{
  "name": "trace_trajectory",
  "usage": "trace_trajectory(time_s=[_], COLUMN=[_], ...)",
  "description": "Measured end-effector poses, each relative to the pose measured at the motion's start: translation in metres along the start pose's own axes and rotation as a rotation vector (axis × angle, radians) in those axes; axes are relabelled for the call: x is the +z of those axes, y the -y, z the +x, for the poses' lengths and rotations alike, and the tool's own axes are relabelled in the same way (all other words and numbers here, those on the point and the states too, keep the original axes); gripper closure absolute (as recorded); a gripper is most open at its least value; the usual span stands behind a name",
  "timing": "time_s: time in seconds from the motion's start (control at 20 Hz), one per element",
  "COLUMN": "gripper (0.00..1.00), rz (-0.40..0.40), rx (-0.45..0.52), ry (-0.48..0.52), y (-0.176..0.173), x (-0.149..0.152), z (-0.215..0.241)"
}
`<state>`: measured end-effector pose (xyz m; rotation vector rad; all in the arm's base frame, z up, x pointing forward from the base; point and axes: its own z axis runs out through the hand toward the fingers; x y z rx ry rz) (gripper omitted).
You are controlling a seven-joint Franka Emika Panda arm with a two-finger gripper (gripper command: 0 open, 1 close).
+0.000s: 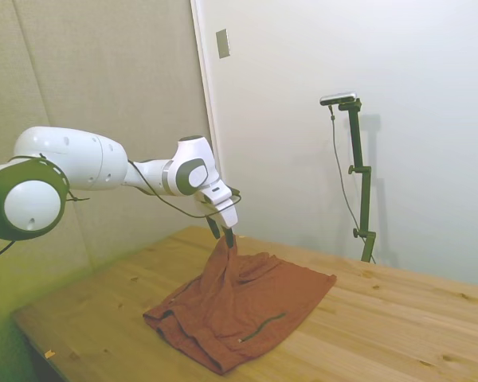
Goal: Unfold the shorts
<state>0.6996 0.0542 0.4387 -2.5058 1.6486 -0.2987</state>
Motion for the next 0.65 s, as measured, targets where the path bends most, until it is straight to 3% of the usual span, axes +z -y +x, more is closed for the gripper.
trace_trajectory(time_s=[0.15,0.3,0.65], gripper=[0.00,0.00,0.00], rz=[-0.032,-0.030,-0.003], rx=[-0.030,-0.081,-0.172], ry=[-0.006,-0.002,-0.015], y=[-0.040,-0.078,-0.174], x=[-0.010,-0.042,-0.112], z=[0.012,0.013,-0.039])
